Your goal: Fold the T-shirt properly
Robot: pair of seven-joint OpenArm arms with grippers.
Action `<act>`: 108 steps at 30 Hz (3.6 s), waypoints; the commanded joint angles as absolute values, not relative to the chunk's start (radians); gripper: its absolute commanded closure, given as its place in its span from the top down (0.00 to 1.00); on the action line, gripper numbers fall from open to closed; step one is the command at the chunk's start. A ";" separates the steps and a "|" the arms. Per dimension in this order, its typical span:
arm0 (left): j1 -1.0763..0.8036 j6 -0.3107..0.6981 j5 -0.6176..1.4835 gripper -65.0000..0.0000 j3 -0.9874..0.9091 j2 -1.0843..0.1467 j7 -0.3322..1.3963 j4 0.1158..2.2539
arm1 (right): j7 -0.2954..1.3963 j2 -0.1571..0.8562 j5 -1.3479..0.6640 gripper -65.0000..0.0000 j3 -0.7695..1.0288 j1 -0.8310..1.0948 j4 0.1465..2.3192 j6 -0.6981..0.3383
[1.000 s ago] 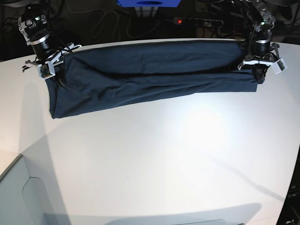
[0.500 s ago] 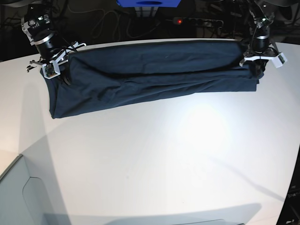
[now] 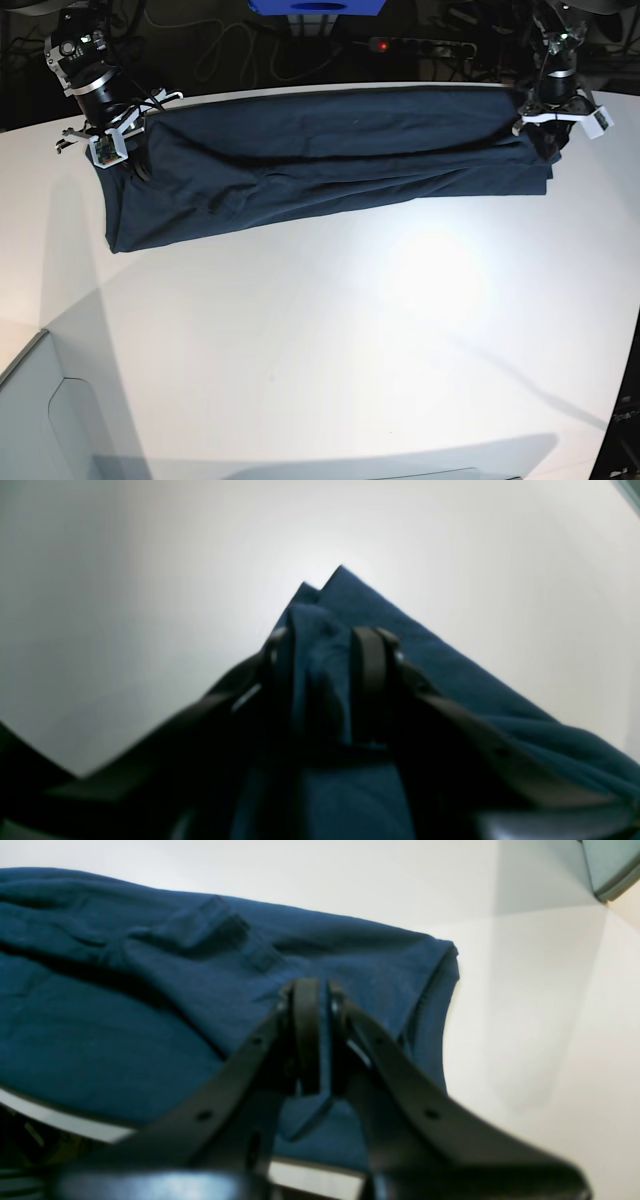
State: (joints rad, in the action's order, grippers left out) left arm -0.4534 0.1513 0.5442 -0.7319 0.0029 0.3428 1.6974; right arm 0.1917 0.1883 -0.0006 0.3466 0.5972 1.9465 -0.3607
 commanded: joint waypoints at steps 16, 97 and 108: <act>-0.423 0.156 0.553 0.28 -0.826 -0.041 0.323 1.722 | 0.166 0.193 -0.007 0.00 0.351 0.599 1.963 -0.358; -0.394 0.156 0.555 0.00 -0.751 -0.077 0.323 1.753 | 0.777 0.275 -0.004 0.39 0.211 0.162 1.744 -0.698; -0.392 0.156 0.553 0.00 -0.751 -0.079 0.323 1.753 | 0.777 0.274 -0.004 0.39 0.211 0.170 1.742 -0.698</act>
